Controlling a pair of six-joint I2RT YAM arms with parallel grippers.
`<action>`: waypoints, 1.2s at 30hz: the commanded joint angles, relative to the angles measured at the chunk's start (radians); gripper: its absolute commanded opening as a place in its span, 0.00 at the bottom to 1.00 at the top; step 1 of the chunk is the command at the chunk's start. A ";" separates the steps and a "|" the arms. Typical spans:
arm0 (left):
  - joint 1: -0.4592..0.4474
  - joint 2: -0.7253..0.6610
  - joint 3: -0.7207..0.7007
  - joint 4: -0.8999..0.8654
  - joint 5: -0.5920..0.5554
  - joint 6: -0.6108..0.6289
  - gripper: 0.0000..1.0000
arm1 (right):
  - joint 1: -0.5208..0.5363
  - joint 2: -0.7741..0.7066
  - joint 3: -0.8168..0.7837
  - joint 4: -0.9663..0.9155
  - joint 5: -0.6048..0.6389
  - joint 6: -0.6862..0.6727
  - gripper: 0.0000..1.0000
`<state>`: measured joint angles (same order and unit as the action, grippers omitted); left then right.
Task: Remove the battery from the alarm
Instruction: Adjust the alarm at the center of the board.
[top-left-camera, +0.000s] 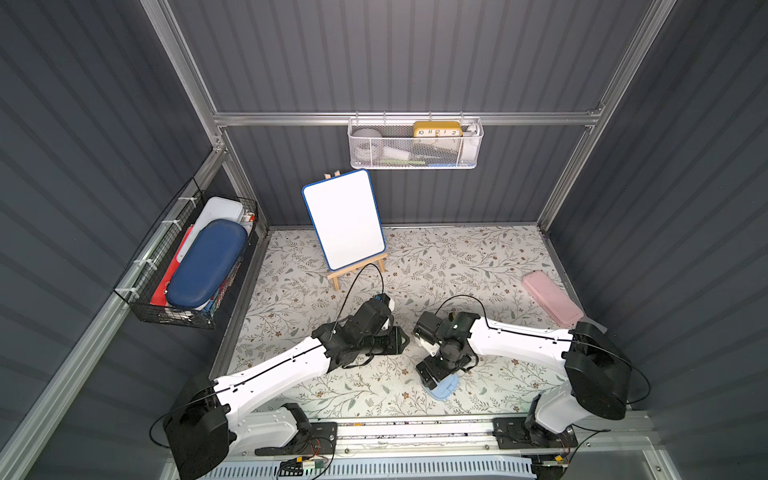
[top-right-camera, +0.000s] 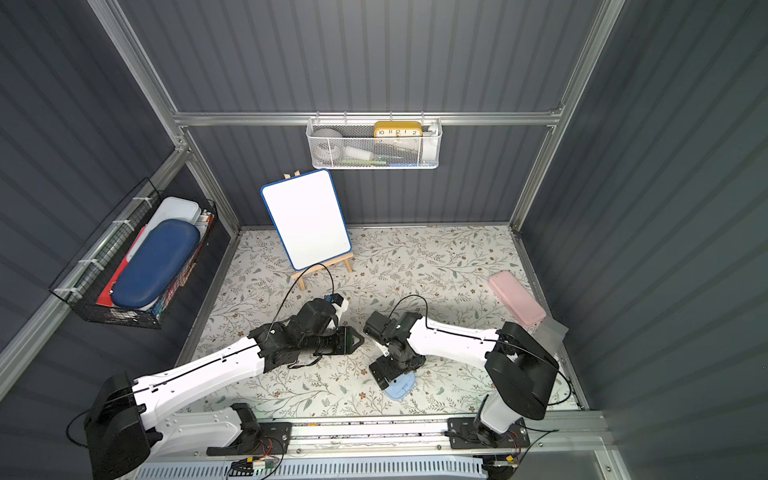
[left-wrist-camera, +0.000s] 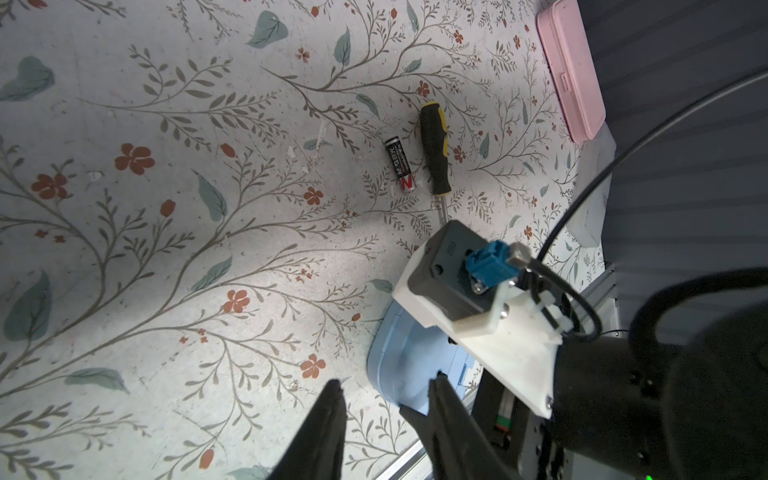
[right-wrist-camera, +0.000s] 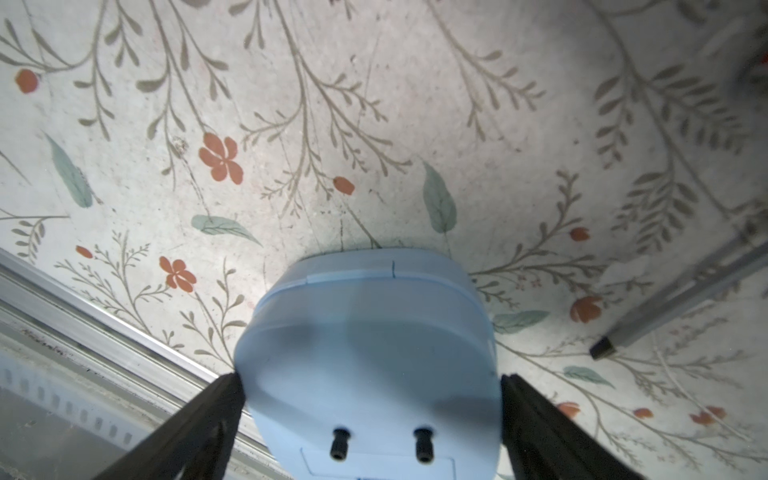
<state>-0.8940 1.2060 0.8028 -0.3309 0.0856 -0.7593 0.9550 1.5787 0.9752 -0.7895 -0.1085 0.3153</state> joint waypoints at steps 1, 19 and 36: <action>0.007 -0.015 -0.019 -0.022 0.017 -0.016 0.37 | 0.008 0.001 -0.030 0.011 0.036 0.015 0.99; 0.007 -0.070 -0.023 -0.029 0.006 -0.026 0.40 | 0.014 0.109 0.051 0.028 0.123 0.072 0.98; 0.007 -0.147 -0.034 -0.083 -0.046 -0.061 0.41 | -0.061 0.125 0.182 0.077 0.121 -0.006 0.99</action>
<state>-0.8936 1.0729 0.7895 -0.3855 0.0509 -0.8021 0.8917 1.6939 1.1252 -0.7040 -0.0021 0.3386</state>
